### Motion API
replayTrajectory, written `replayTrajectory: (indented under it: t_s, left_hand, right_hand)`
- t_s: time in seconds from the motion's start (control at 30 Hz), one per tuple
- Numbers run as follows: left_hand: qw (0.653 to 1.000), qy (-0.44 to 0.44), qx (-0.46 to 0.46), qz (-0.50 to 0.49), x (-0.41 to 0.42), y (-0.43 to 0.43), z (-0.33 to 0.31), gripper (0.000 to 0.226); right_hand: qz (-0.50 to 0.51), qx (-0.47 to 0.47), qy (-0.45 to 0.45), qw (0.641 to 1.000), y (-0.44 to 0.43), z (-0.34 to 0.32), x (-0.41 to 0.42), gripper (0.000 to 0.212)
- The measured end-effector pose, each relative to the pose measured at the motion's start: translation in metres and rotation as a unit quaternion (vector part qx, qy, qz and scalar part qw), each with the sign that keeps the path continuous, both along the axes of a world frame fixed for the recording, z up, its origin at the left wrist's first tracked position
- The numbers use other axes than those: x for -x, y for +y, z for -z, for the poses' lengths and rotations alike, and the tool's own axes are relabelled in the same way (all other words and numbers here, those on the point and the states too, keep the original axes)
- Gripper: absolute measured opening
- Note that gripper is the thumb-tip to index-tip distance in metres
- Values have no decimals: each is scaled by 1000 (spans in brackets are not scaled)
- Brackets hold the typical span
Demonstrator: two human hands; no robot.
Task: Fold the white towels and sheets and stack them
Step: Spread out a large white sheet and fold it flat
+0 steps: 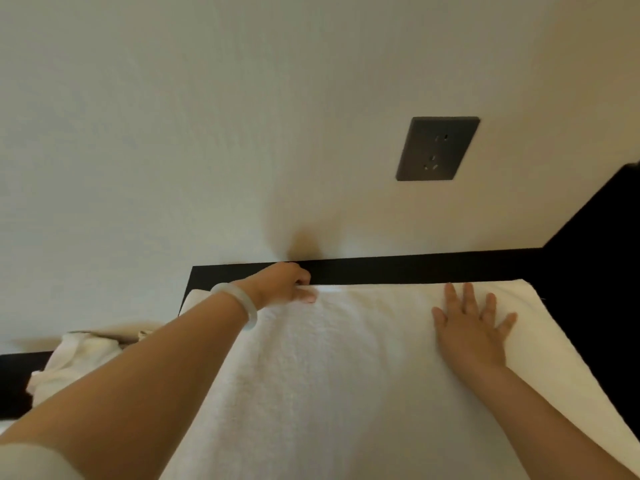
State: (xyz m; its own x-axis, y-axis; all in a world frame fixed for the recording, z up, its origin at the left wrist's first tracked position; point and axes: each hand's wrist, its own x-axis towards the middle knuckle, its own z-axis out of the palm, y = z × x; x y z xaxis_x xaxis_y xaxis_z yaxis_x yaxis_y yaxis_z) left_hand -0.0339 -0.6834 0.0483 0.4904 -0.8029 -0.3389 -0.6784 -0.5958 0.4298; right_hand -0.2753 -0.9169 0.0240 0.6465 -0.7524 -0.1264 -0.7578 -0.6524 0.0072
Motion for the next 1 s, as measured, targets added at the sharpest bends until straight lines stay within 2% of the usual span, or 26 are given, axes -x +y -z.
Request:
replayTrajectory:
  t_s: [0.1, 0.17, 0.27, 0.37, 0.4, 0.47, 0.53, 0.6, 0.67, 0.87, 0.93, 1.0]
  left_hand:
    - [1000, -4, 9, -2, 4, -1, 1, 35]
    - [1000, -17, 23, -9, 5, 4, 4, 32]
    - [998, -33, 35, -30, 0, 13, 2, 37]
    - [994, -106, 21, -8, -9, 18, -4, 52]
    - [994, -104, 16, -6, -11, 21, -5, 55]
    - [999, -35, 26, -20, -18, 36, -5, 58]
    - [999, 37, 13, -31, -25, 58, -10, 56]
    - [997, 65, -41, -25, -34, 78, -17, 43]
    - [995, 51, -77, -32, -44, 95, -22, 36]
    - [988, -64, -55, -128, -52, 121, -3, 51]
    - [988, -44, -23, -146, -54, 132, -3, 50]
    - [987, -18, -15, -158, -61, 148, -13, 40]
  right_hand:
    - [-120, -17, -63, 991, 54, -8, -31, 61]
    - [-185, -41, -45, 981, 94, 2, -42, 63]
    - [-194, -30, -26, 980, 104, 16, -45, 65]
    - [-195, -21, -35, 980, 97, 22, -42, 69]
    - [-195, -20, -35, 980, 97, 23, -43, 70]
    - [-197, -19, -29, 980, 99, 24, -44, 71]
    - [-195, -19, -28, 980, 99, 23, -43, 71]
    - [-195, -19, -25, 980, 98, 21, -43, 70]
    - [-195, -21, -28, 980, 99, 20, -43, 69]
    - [-200, -20, -25, 979, 98, 18, -43, 71]
    - [-200, -21, -29, 979, 98, 19, -43, 70]
    - [-200, -20, -31, 979, 97, 20, -43, 68]
